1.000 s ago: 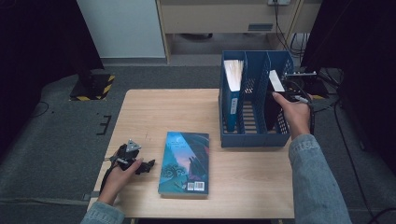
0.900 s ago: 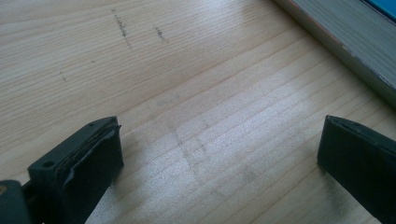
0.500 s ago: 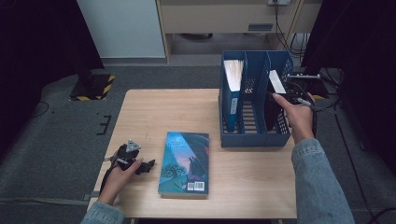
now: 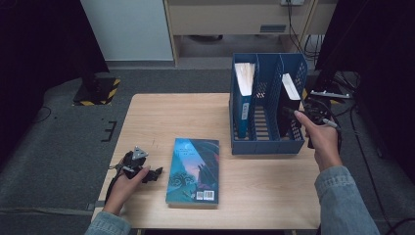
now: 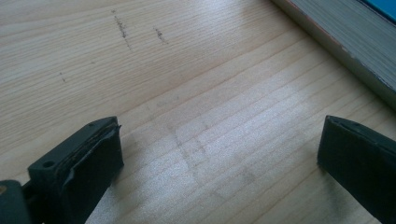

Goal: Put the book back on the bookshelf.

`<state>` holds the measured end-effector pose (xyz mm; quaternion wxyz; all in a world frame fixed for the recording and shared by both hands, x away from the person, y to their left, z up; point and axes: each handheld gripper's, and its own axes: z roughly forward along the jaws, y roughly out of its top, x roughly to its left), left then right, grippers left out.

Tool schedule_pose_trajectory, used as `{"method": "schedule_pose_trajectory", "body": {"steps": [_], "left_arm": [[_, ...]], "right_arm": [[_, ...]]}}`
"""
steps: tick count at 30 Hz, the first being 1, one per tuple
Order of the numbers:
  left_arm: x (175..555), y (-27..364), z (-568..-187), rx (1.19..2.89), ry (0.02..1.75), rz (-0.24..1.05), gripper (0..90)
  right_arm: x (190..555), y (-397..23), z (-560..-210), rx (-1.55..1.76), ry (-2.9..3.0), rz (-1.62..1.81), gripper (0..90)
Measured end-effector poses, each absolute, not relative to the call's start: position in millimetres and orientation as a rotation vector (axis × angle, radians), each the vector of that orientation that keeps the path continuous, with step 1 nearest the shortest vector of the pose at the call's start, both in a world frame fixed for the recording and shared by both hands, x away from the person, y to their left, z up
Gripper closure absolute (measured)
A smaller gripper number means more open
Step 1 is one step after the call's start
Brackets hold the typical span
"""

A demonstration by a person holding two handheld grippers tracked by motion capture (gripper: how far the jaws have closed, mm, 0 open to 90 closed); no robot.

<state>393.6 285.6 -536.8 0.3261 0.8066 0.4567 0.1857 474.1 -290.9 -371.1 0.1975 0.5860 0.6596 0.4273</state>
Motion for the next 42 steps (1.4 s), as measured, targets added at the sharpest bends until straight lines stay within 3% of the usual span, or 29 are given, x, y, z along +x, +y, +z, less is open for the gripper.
{"method": "schedule_pose_trajectory", "body": {"steps": [8,19,33,36,38,42], "left_arm": [[394,285,-537,2.111,1.199,0.486,0.0],[395,284,-537,2.106,1.211,0.49,0.0],[395,286,-532,2.097,1.219,0.463,3.7],[394,286,-530,2.09,1.213,0.472,3.9],[393,286,-528,2.078,1.215,0.475,3.8],[390,284,-519,2.059,1.185,0.485,4.0]], "right_arm": [[449,-282,-389,1.635,1.863,1.204,4.3],[405,-227,-419,1.519,1.993,1.203,7.5],[382,-157,-457,1.353,2.178,1.24,10.3],[378,-150,-462,1.338,2.195,1.231,12.9],[375,-146,-466,1.316,2.244,1.212,20.0],[372,-138,-473,1.305,2.273,1.23,21.3]]}}
